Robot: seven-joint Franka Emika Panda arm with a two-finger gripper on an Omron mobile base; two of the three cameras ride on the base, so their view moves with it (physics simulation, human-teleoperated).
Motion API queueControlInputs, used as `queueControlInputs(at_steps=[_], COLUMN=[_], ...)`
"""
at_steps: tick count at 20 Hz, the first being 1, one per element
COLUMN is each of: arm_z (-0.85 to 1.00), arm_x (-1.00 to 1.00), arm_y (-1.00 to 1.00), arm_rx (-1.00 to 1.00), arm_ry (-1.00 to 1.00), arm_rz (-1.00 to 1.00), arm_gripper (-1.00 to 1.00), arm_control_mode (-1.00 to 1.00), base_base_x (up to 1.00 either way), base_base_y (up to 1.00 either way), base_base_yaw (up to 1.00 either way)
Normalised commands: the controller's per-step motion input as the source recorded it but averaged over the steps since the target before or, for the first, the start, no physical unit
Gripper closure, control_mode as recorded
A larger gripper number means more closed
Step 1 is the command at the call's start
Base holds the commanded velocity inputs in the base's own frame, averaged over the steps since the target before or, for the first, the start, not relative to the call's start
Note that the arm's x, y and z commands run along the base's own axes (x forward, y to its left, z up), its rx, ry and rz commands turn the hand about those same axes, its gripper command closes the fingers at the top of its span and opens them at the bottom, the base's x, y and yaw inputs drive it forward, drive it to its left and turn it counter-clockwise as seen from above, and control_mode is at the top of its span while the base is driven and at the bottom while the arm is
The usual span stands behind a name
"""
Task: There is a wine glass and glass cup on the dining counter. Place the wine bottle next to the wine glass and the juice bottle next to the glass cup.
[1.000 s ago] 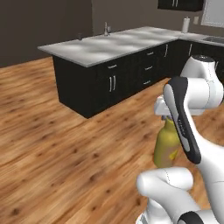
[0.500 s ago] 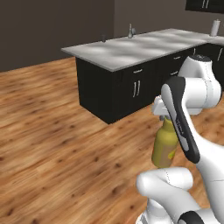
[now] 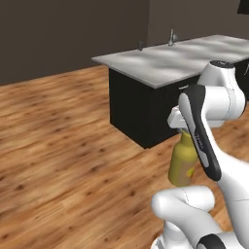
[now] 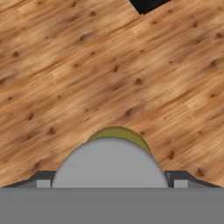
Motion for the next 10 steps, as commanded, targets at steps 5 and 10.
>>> queueControlInputs(at_steps=[5, 10], arm_z=[0.00, 0.00], arm_x=[0.00, 0.00], arm_y=[0.00, 0.00], arm_rx=[0.00, 0.00], arm_ry=[0.00, 0.00], arm_rz=[0.00, 0.00], arm_gripper=[1.00, 1.00], arm_control_mode=[1.00, 1.00], base_base_x=[0.87, 0.89], base_base_y=[0.28, 0.29], base_base_yaw=[0.14, 0.11])
